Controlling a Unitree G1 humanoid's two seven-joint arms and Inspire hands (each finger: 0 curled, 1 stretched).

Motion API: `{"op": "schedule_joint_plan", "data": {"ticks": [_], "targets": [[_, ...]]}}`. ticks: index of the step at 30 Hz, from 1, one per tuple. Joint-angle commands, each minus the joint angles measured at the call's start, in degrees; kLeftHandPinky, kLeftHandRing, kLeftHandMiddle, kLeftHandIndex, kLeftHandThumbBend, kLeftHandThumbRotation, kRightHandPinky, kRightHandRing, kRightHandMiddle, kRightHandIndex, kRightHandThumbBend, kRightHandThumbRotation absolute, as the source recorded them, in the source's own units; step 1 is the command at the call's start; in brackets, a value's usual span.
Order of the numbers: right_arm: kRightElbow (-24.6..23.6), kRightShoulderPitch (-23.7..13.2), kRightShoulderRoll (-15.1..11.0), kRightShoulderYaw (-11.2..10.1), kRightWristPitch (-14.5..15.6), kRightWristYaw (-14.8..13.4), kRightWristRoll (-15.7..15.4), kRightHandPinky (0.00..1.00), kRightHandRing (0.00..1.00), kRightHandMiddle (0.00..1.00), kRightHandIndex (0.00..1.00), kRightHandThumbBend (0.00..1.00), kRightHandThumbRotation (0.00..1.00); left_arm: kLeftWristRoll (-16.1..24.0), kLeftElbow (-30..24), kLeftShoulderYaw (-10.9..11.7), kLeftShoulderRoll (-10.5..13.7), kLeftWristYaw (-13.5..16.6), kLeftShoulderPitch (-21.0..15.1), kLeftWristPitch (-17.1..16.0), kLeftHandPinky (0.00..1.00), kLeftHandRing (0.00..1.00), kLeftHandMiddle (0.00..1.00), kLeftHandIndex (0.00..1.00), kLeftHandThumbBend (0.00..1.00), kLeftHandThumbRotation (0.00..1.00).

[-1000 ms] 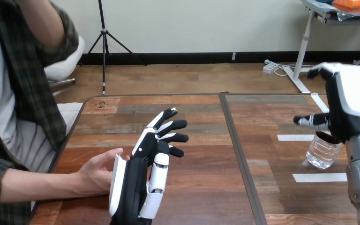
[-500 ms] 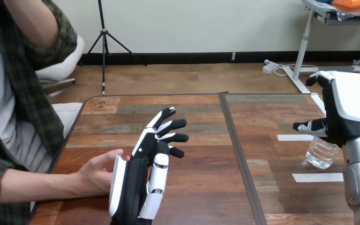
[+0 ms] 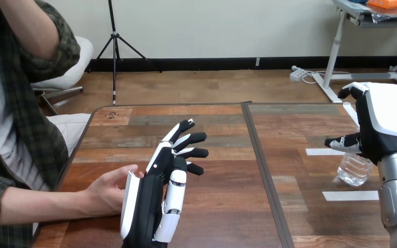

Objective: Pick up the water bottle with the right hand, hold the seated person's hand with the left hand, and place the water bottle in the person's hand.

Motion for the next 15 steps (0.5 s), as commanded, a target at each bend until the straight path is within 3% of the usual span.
{"op": "schedule_joint_plan", "data": {"ticks": [1,15], "targets": [[-0.4,-4.5,-2.2,0.2,0.2,-0.1,0.1,0.79,0.83,0.79,0.7,0.86,0.03,-0.6,-1.1,-0.1,-0.8,0.0,-1.5,-1.1,0.53,0.68,0.77,0.85,0.07,1.0],[-0.1,-4.4,-2.5,0.2,0.7,0.7,0.7,0.8,0.84,0.79,0.7,0.84,0.04,-0.4,-1.2,0.0,-0.7,-0.1,-1.5,-1.0,0.53,0.68,0.77,0.86,0.06,1.0]]}}
